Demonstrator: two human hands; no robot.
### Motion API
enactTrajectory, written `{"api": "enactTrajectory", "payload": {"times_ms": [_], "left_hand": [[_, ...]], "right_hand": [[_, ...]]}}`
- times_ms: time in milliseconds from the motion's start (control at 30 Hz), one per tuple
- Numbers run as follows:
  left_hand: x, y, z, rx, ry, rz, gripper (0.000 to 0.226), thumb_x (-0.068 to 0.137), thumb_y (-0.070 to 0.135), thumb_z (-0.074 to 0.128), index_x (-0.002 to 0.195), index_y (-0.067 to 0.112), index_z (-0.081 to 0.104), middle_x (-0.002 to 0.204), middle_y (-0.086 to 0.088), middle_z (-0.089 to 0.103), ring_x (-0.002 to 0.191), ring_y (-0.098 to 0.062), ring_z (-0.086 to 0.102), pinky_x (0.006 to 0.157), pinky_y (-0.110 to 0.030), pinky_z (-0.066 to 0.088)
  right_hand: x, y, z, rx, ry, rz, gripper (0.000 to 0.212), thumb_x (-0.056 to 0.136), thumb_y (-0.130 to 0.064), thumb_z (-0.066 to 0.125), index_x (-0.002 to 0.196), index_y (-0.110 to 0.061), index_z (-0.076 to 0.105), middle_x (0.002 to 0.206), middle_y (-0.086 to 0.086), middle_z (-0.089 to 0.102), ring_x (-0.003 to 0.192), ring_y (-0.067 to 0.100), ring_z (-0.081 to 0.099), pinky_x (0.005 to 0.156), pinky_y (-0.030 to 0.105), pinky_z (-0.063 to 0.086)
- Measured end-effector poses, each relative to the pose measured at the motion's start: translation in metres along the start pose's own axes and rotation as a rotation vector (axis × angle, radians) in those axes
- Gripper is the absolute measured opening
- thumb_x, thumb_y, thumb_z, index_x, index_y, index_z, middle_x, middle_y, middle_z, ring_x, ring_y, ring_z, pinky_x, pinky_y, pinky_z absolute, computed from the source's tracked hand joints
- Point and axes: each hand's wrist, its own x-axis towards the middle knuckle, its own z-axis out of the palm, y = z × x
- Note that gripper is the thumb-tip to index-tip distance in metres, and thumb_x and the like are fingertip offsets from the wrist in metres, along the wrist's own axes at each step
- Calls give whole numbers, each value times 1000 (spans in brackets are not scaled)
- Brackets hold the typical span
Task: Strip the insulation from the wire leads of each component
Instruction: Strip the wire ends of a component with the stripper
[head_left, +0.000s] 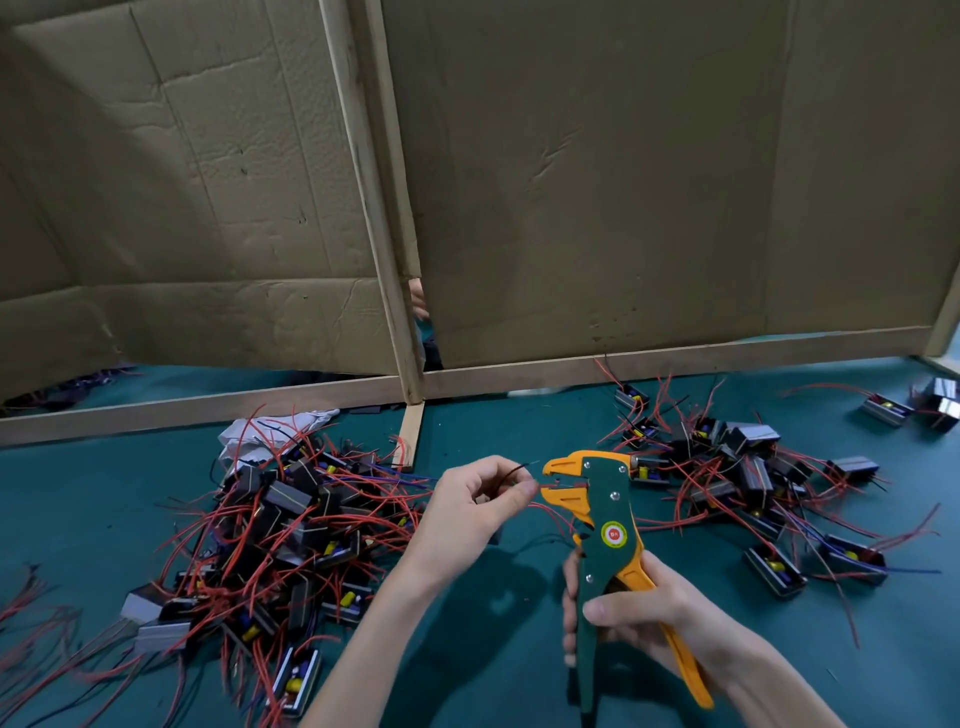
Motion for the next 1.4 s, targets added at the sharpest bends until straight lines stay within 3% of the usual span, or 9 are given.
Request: {"api": "enactTrajectory", "payload": {"times_ms": [367,500,633,733,833,967,1100,1267,1400], "left_hand": [[2,1,-10,-22,-75,-1,13,88,10,66,76,17,68,74,-7,58,69,-22,43,60,-32,37],[1,1,-13,-52,-68,-30,8,91,11,61,83,13,59,68,5,56,60,-12,48,62,-20,41],[1,-5,-7,-357,-64,-147,21,101,19,37,84,10,44,66,4,53,63,-10,48,84,-37,36],[1,-7,-2,-293,-50,-107,26,100,20,37,80,9,49,68,4,51,65,-10,48,82,-35,37],[2,-5,-5,-111,3,-12,25,99,13,43,80,13,59,73,6,56,67,-3,49,76,-21,39],[3,0,-14,-8,-8,61,18,93,8,55,90,18,70,78,18,70,70,8,55,71,-6,40],[3,0,-13,17,29,96,9,88,8,64,90,10,72,61,20,62,51,8,47,54,-2,34],[3,1,-10,21,82,70,3,83,13,71,81,12,74,71,8,64,56,4,48,58,-8,37],[2,1,-7,-10,111,50,4,82,12,72,79,13,74,64,11,59,52,2,42,54,-8,33]], "right_hand": [[1,3,7,-63,101,40,34,57,-17,83,77,-1,60,63,23,54,51,31,56,53,38,53],[4,10,19,-38,211,73,33,54,-20,84,73,-6,62,60,21,53,47,29,53,48,35,50],[10,16,23,-42,349,39,29,60,-25,76,61,-11,52,52,13,46,40,22,45,39,25,40],[10,10,20,124,254,6,16,62,-10,72,71,-5,60,62,20,52,49,30,55,46,35,50],[9,5,12,174,177,-24,30,62,2,69,90,4,59,78,28,59,68,40,63,63,47,56],[8,4,4,144,150,-50,35,64,6,69,96,6,55,89,35,63,83,49,66,69,51,56],[6,5,5,71,97,-28,30,67,4,73,92,5,56,84,35,62,79,48,64,75,56,54],[6,6,7,36,48,-6,28,62,-2,80,85,2,63,83,32,61,75,41,64,71,49,54],[5,4,7,34,32,3,29,63,-2,80,86,4,62,80,29,61,73,40,64,71,49,55]]}}
